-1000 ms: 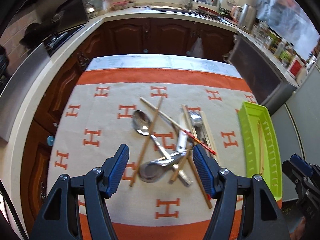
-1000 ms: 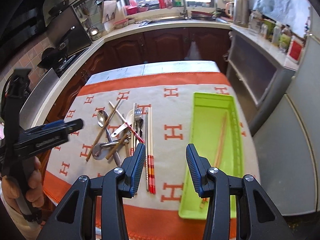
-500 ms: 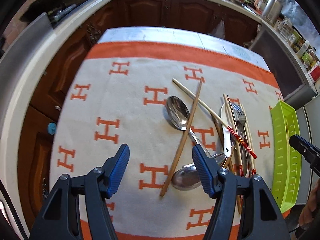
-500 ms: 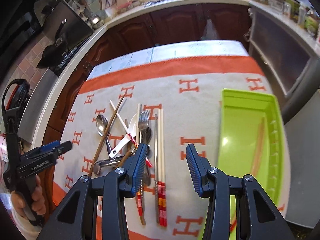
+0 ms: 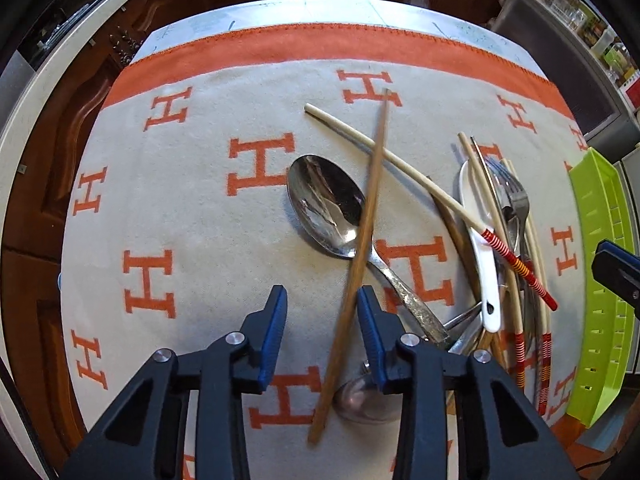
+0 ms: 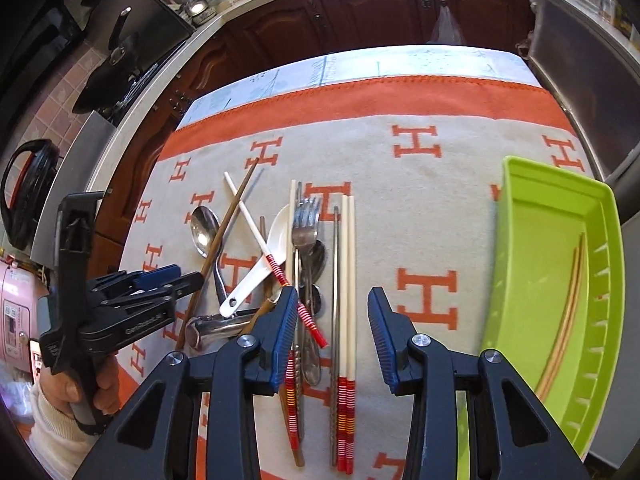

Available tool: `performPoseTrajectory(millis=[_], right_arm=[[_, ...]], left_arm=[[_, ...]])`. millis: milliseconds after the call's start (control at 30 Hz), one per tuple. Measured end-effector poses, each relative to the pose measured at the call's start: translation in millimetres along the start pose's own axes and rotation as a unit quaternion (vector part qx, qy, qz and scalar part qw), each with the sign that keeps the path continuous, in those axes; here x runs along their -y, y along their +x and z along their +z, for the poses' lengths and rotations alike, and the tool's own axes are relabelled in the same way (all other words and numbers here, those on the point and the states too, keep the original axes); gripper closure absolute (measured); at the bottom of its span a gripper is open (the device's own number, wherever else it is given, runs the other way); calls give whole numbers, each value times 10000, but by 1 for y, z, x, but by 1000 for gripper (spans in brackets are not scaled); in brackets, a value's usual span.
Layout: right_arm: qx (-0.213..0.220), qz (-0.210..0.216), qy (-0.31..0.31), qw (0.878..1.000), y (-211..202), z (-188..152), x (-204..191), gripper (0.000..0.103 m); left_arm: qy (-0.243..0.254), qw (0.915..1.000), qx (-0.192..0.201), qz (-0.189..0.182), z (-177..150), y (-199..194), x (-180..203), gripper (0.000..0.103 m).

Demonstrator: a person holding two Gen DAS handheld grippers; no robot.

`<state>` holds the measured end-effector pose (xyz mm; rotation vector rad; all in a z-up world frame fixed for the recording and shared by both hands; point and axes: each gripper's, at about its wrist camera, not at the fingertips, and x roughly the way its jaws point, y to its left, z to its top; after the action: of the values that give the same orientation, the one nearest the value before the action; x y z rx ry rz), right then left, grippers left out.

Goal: Organize utensils
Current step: 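Grasp a dark wooden chopstick with the left tool while the right tool grasps a striped chopstick, then carry both chopsticks over the green tray and open both tools to drop them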

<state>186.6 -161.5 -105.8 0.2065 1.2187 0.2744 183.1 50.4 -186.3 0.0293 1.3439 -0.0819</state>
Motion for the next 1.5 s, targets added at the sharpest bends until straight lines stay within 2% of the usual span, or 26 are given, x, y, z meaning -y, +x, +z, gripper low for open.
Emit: performPoseTrajectory(millis=[33, 200, 233, 267, 400, 533, 800, 900, 1000, 1033, 1233, 1433, 1500], right_arm=[[-6, 6, -50, 10000, 1, 1, -3, 66], [-5, 50, -303, 9995, -1, 6, -23, 67], [-7, 57, -358, 9993, 0, 8, -28, 68], [-10, 64, -399, 9992, -1, 10, -31, 68], [-204, 268, -585, 9977, 11, 22, -50, 71], [-464, 391, -692, 9958, 33, 38, -64, 75], [-965, 109, -948, 9908, 88, 57, -83, 84], [-1032, -88, -1034, 9892, 103, 59, -84, 85], [-964, -150, -1098, 9892, 109, 61, -85, 95], [-938, -142, -1080, 9896, 108, 61, -84, 97], [-740, 189, -754, 9942, 82, 57, -76, 97], [-335, 829, -217, 9958, 18, 34, -49, 97], [-160, 1021, 53, 9946, -10, 18, -28, 97]], left_arm=[[11, 10000, -51, 17, 0, 3, 0, 75], [116, 9998, 4, 168, 6, 8, 10, 77], [93, 9999, 5, 124, 7, 9, 11, 85], [59, 10000, 3, 79, 7, 9, 12, 96], [-72, 9999, -4, 86, 9, 3, 12, 97], [-309, 9995, 11, -88, 2, -5, -1, 99], [-589, 9974, 177, -370, -12, -29, -32, 99], [-630, 9969, 207, -432, -19, -35, -35, 98], [-652, 9964, 235, -490, -23, -38, -40, 98], [-659, 9963, 245, -503, -25, -40, -40, 99], [-627, 9953, 336, -658, -29, -54, -38, 99], [-409, 9940, 521, -866, -38, -84, -18, 99], [-333, 9934, 564, -938, -42, -92, -8, 99]])
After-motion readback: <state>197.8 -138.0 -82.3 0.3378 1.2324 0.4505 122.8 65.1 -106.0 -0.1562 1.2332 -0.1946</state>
